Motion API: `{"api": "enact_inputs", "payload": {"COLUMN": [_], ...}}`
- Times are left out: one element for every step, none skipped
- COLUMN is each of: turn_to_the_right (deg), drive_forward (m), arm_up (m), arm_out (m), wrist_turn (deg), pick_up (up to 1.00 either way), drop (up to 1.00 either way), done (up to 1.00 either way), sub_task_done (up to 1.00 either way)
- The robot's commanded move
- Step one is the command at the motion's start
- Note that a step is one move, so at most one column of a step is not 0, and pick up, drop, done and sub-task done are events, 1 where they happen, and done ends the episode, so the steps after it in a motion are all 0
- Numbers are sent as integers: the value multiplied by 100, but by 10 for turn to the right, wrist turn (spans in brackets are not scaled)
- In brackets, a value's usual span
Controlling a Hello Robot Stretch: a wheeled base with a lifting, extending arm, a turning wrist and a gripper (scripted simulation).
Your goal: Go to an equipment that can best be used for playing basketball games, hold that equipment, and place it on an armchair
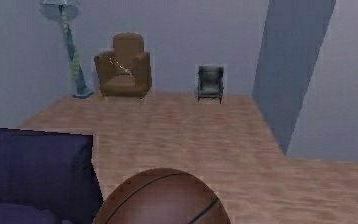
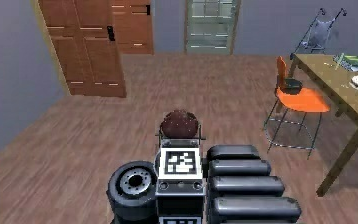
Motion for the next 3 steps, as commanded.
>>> {"api": "enact_inputs", "payload": {"turn_to_the_right": [30, 0, 0], "drive_forward": [0, 100, 35], "arm_up": [0, 0, 0], "arm_out": [0, 0, 0], "wrist_turn": [0, 0, 0], "pick_up": [0, 0, 0], "drop": [0, 0, 0], "done": [0, 0, 0], "sub_task_done": [0, 0, 0]}}
